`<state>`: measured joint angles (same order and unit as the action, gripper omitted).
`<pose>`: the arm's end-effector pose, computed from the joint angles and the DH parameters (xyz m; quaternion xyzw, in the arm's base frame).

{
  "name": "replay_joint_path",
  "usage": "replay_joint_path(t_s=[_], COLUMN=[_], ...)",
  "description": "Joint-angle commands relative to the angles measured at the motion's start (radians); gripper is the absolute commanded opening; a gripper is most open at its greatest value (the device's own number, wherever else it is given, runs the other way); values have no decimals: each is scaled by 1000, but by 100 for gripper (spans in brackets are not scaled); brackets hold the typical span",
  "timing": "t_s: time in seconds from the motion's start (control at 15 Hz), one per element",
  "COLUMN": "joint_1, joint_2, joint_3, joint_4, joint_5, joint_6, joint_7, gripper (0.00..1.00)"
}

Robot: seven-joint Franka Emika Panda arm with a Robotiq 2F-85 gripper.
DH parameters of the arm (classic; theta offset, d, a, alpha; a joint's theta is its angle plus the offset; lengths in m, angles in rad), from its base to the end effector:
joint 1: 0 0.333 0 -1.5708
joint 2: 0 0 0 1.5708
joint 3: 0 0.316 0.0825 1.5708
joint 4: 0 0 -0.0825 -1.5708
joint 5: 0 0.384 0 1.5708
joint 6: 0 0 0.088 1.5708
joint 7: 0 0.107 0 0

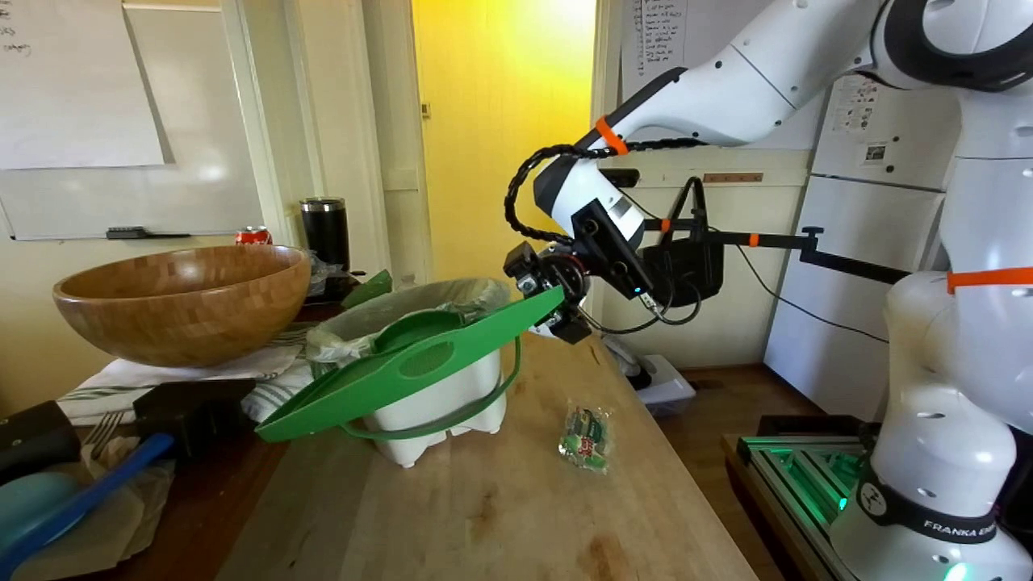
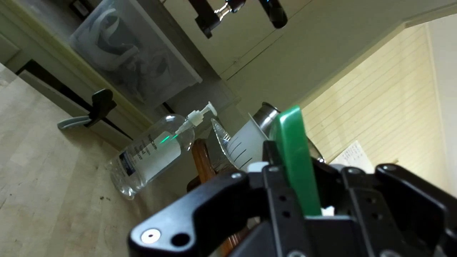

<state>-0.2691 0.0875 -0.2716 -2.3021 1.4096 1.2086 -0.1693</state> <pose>0.4506 -0.1179 0.3681 -0.6021 0.2660 0.1786 0.7313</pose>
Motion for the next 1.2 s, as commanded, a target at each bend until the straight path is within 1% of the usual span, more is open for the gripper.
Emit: replay_joint_path(t_s=[0.0, 0.13, 0.4, 0.6, 0.8, 1.0, 1.13], joint_1=[-25, -36, -55, -62, -65, -78, -85], joint_2=[55, 89, 141, 141, 109, 97, 110], joint_3=[-16, -22, -35, -47, -58, -64, -68], joint_4=[26, 37, 54, 53, 48, 46, 45], joint_5=[4, 8, 17, 21, 12, 45, 92], joint_6=[-135, -205, -306, -322, -321, -366, -380], joint_7=[11, 28, 64, 70, 54, 48, 83], gripper=[2, 2, 2, 2, 2, 2, 2])
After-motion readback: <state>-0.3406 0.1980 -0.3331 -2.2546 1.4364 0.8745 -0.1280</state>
